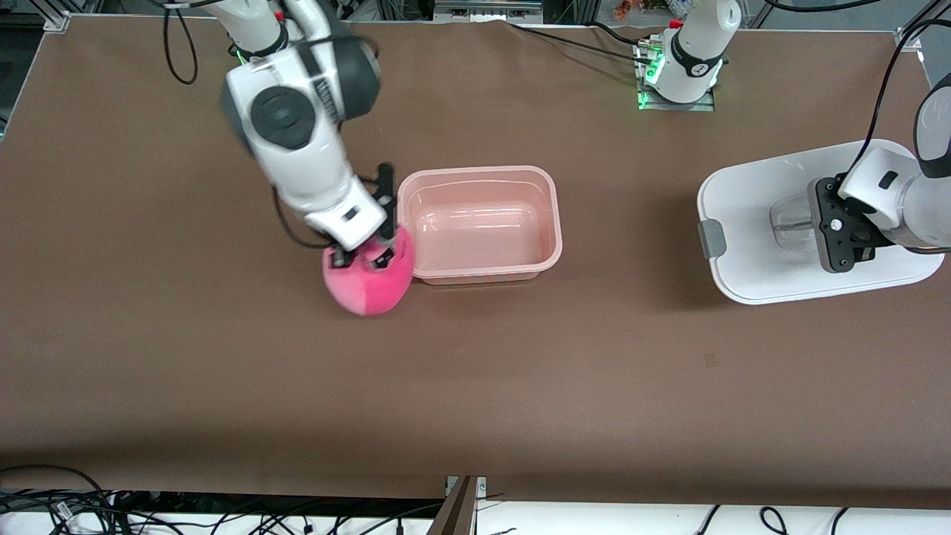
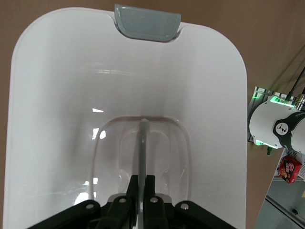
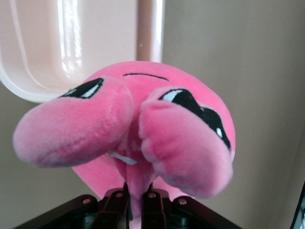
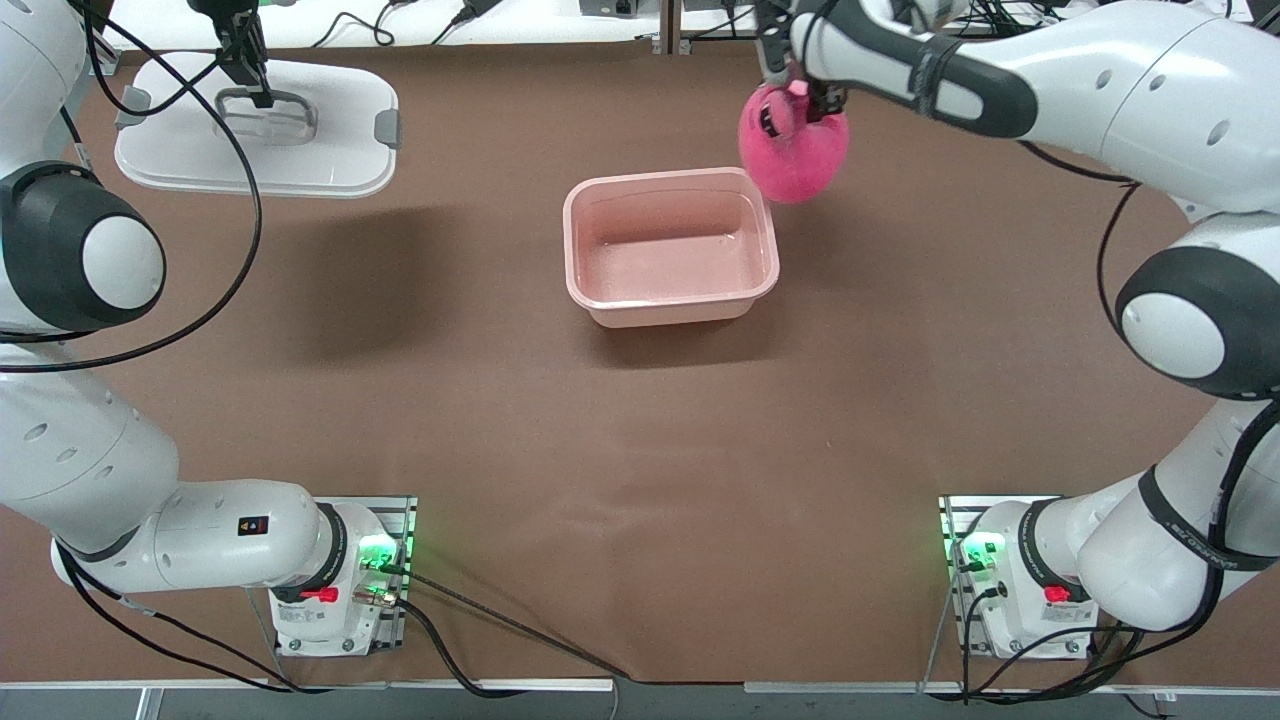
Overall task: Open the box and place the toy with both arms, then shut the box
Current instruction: 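Carry the pink toy over the box and lower it inside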
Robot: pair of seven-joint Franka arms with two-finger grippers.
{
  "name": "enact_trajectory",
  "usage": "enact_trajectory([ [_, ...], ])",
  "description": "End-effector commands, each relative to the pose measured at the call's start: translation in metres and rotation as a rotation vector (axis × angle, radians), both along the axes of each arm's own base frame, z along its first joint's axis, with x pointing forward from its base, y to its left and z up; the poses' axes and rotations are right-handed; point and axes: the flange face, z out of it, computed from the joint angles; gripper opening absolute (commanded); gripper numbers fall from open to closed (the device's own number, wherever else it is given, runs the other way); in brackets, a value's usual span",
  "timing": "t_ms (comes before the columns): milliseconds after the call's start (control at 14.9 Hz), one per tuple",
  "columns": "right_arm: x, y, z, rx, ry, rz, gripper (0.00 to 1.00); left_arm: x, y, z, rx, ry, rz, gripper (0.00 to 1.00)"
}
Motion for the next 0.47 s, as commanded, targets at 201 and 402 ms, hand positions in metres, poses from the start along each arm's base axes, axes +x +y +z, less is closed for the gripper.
enact_trajectory([
  [201, -0.049, 0.047, 0.01, -0.127, 0.057, 0.003, 0.0, -0.001, 0.001, 0.003, -0.034, -0.007, -0.016, 0.0],
  [402, -0.074, 0.069, 0.005, -0.159, 0.074, -0.032, 0.0, -0.001, 0.001, 0.003, -0.034, -0.007, -0.017, 0.0],
])
